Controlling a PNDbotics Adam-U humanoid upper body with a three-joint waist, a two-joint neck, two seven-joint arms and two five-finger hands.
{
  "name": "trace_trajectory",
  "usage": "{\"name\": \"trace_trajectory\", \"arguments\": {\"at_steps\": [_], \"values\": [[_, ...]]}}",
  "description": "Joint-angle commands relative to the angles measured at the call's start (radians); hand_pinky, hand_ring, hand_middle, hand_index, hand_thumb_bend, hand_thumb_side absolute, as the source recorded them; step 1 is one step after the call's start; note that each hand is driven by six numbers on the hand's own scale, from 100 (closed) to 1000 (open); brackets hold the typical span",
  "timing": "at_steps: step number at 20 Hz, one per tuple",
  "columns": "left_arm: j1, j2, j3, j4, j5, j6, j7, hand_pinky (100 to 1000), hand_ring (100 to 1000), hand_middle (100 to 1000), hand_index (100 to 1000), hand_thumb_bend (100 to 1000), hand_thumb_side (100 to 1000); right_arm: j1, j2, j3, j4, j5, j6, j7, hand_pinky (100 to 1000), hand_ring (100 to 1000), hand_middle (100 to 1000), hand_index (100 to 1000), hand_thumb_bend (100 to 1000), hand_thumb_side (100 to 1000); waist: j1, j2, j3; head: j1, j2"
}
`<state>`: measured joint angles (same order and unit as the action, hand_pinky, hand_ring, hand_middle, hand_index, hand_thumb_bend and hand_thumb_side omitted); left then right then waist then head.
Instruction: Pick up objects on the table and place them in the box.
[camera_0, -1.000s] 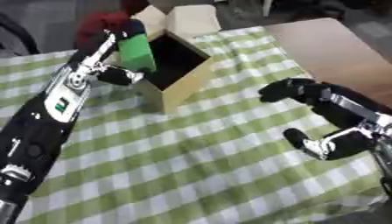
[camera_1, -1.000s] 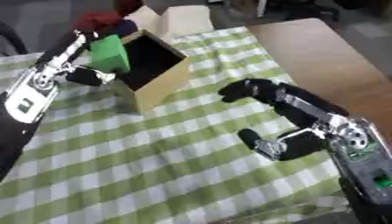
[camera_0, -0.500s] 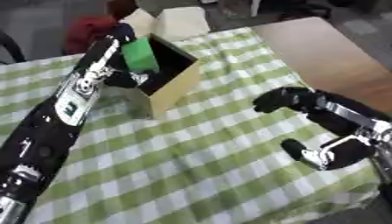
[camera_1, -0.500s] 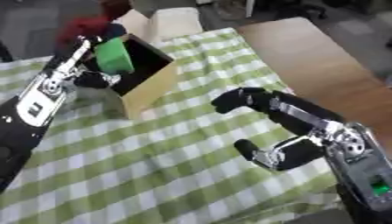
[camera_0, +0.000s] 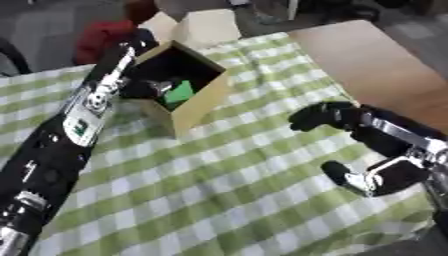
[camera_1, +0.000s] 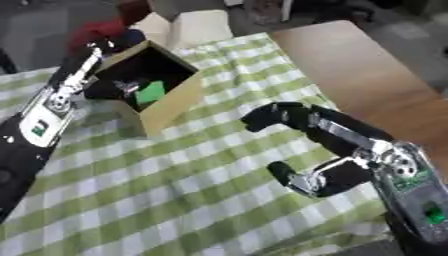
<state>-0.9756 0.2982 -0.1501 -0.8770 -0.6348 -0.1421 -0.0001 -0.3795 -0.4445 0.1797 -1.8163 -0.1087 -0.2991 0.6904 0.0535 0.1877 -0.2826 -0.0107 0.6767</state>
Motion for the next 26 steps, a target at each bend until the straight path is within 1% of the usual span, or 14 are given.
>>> {"name": "trace_trajectory", "arguments": {"at_steps": [1, 3, 4, 5, 6, 9, 13, 16, 19, 23, 26], "values": [[-0.008, 0.028, -0.002, -0.045, 0.045, -0.009, 0.007, 934, 884, 754, 847, 497, 445, -0.009, -0.015, -0.008, -0.005, -0.007, -0.002, 0.002, 967, 860, 860, 837, 163, 281, -0.006, -0.022, 0.01, -0.004, 0.0], [0.005, 0.046, -0.013, -0.089, 0.106, -0.013, 0.008, 934, 872, 734, 838, 446, 412, -0.002, -0.018, -0.013, -0.002, -0.003, -0.003, -0.002, 966, 859, 857, 838, 162, 281, -0.008, -0.025, 0.027, -0.007, 0.006], [0.013, 0.058, -0.019, -0.119, 0.145, -0.014, 0.006, 935, 868, 724, 835, 396, 405, 0.004, -0.019, -0.016, 0.0, -0.001, -0.003, -0.006, 966, 859, 856, 838, 162, 280, -0.01, -0.028, 0.038, -0.01, 0.01], [0.022, 0.073, -0.026, -0.145, 0.18, -0.005, 0.002, 935, 865, 721, 835, 396, 405, 0.008, -0.02, -0.019, 0.001, 0.001, -0.004, -0.009, 966, 859, 855, 838, 127, 286, -0.011, -0.031, 0.046, -0.011, 0.014], [0.032, 0.086, -0.031, -0.182, 0.214, 0.004, 0.0, 939, 865, 714, 831, 348, 390, 0.016, -0.021, -0.024, 0.003, 0.004, -0.004, -0.014, 965, 859, 854, 838, 161, 280, -0.015, -0.033, 0.061, -0.015, 0.019], [0.077, 0.128, -0.039, -0.296, 0.352, 0.029, -0.024, 948, 866, 707, 827, 281, 388, 0.034, -0.026, -0.036, 0.005, 0.012, -0.007, -0.028, 964, 857, 852, 838, 161, 278, -0.021, -0.038, 0.1, -0.02, 0.03], [0.159, 0.178, -0.041, -0.47, 0.482, 0.079, -0.054, 953, 869, 708, 825, 235, 409, 0.051, -0.029, -0.049, 0.006, 0.018, -0.007, -0.048, 960, 844, 847, 838, 156, 275, -0.023, -0.041, 0.148, -0.016, 0.042], [0.229, 0.211, -0.033, -0.602, 0.553, 0.108, -0.073, 961, 872, 709, 826, 211, 425, 0.058, -0.027, -0.058, 0.007, 0.022, -0.005, -0.064, 955, 837, 842, 837, 154, 271, -0.026, -0.04, 0.182, -0.008, 0.051], [0.292, 0.222, -0.017, -0.7, 0.611, 0.141, -0.073, 968, 876, 708, 822, 195, 440, 0.063, -0.024, -0.066, 0.006, 0.024, -0.003, -0.082, 949, 829, 837, 837, 151, 269, -0.031, -0.036, 0.207, 0.003, 0.058], [0.371, 0.211, 0.008, -0.802, 0.651, 0.165, -0.074, 984, 887, 716, 829, 175, 471, 0.068, -0.017, -0.076, 0.003, 0.025, 0.0, -0.106, 940, 818, 828, 835, 145, 265, -0.037, -0.023, 0.231, 0.023, 0.075], [0.417, 0.187, 0.027, -0.85, 0.666, 0.177, -0.077, 994, 896, 719, 831, 169, 500, 0.071, -0.014, -0.079, 0.0, 0.03, 0.001, -0.12, 932, 810, 822, 834, 142, 266, -0.042, -0.011, 0.242, 0.036, 0.089]]}}
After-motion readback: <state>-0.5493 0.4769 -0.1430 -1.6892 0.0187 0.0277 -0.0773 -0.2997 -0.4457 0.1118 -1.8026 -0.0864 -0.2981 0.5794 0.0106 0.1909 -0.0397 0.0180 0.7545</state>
